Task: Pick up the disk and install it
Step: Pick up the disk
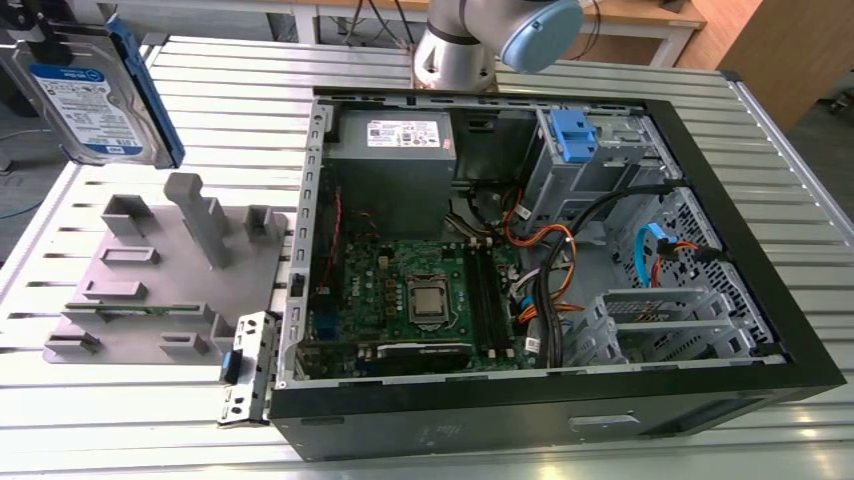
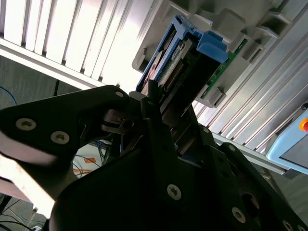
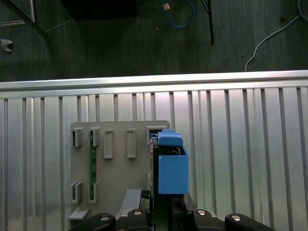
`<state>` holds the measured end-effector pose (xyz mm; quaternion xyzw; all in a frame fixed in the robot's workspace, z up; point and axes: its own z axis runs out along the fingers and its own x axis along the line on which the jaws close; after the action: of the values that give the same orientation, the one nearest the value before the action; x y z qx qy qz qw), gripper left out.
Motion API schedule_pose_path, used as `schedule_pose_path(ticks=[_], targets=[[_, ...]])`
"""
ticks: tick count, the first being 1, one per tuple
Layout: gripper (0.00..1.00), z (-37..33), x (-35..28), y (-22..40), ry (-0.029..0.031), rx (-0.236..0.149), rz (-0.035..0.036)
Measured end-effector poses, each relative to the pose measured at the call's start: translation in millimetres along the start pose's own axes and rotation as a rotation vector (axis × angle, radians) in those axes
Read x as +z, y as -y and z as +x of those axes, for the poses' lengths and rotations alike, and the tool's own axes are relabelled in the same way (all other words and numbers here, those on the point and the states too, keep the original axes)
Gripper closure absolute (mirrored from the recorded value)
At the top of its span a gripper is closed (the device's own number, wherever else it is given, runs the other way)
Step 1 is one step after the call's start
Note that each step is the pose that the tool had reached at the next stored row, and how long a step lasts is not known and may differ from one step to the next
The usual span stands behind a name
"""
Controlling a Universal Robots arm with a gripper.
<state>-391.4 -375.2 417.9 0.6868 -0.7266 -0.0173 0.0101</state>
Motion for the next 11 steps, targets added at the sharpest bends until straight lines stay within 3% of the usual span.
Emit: schedule_pose_path(ticks=[11], targets=[[0.65,-0.1,-13.6,-0.5,0.0001,0.0,0.0001]])
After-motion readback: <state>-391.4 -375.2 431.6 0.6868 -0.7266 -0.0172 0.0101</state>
